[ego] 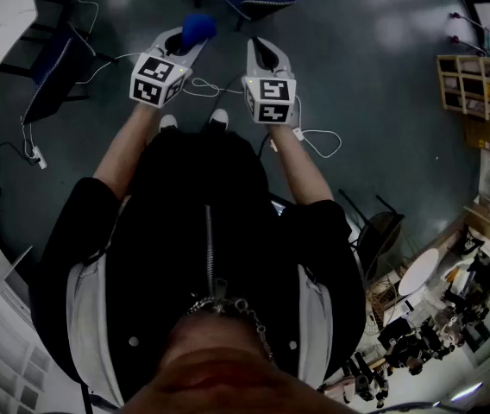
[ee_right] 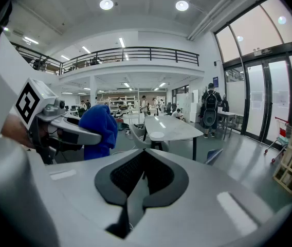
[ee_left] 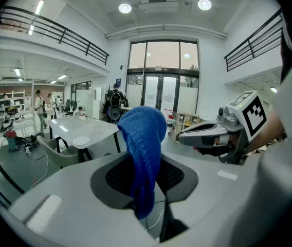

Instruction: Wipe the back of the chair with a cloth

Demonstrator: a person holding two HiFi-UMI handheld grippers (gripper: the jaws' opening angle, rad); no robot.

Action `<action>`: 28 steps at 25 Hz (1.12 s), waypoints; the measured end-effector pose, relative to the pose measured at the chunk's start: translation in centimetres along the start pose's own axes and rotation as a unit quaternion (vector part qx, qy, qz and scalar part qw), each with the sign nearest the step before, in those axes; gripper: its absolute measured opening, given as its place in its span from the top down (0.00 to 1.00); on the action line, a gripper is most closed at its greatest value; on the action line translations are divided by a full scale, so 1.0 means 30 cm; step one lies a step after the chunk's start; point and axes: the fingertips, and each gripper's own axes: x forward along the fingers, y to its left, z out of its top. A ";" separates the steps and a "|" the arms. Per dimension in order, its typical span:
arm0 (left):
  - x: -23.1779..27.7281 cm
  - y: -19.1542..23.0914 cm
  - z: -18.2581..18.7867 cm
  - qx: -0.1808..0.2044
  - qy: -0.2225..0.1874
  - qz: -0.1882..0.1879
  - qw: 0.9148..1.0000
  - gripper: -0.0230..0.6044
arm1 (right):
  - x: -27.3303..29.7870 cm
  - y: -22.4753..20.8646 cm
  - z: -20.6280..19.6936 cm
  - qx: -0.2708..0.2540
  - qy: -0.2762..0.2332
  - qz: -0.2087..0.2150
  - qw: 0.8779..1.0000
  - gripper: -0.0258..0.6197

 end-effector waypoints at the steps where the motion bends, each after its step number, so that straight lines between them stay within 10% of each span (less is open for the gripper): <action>1: 0.008 -0.008 0.004 -0.001 0.000 0.002 1.000 0.80 | -0.002 -0.016 -0.001 -0.001 -0.001 0.001 1.000 0.96; 17: 0.218 0.090 0.065 -0.014 -0.006 -0.001 1.000 0.80 | 0.099 -0.170 0.002 0.016 -0.017 0.027 0.999 0.96; 28: 0.916 0.385 0.302 0.032 0.005 -0.098 0.995 0.80 | 0.463 -0.659 0.101 0.056 0.010 -0.062 0.996 0.96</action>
